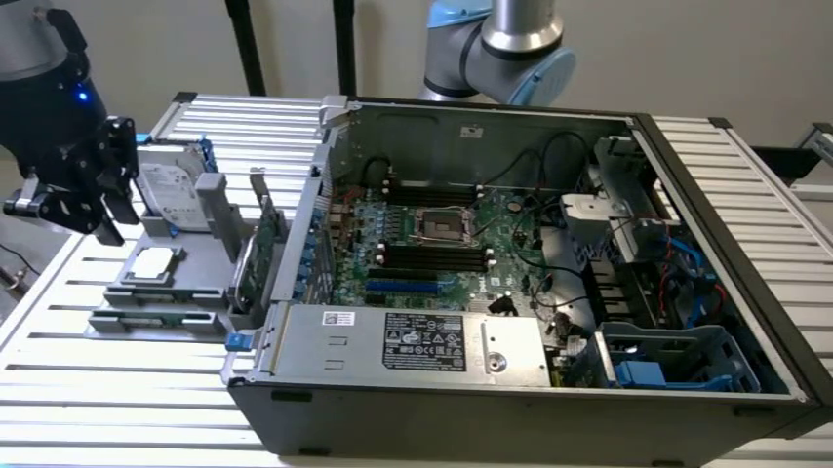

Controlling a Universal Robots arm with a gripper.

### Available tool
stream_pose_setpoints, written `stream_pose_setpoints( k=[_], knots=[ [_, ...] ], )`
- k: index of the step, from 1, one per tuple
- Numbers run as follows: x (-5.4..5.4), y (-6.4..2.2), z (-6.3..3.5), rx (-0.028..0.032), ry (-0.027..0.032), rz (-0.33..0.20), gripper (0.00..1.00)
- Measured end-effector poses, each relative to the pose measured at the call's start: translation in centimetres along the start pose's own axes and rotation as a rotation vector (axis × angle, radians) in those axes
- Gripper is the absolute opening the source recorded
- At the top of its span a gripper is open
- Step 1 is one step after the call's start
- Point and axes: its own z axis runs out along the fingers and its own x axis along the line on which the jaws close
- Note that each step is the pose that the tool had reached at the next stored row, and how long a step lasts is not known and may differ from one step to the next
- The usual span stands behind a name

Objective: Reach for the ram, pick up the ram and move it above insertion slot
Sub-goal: 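Pick up the ram and move it above insertion slot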

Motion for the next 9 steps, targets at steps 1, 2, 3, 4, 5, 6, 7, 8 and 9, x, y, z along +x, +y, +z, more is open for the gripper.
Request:
stream_pose_setpoints(
  k=[1, 2, 3, 4, 5, 6, 7, 8, 9],
  knots=[
    [0.0, 0.00, 0.18, 0.0000, 0.0000, 0.000, 0.36],
    [0.1, -0.01, 0.36, 0.0000, 0.0000, 0.000, 0.36],
    [0.1, -0.02, 0.54, -0.0001, 0.0001, 0.000, 0.36],
    [0.1, -0.03, 0.73, -0.0001, 0.0001, 0.000, 0.36],
    [0.2, -0.04, 0.90, -0.0002, 0.0001, 0.000, 0.36],
    [0.2, -0.05, 1.10, -0.0001, 0.0001, 0.000, 0.36],
    [0.2, -0.06, 1.29, 0.0000, -0.0001, 0.000, 0.36],
    [0.2, -0.06, 1.46, 0.0000, 0.0000, 0.000, 0.36],
    [0.3, -0.07, 1.64, -0.0001, 0.0000, 0.000, 0.36]
  ],
)
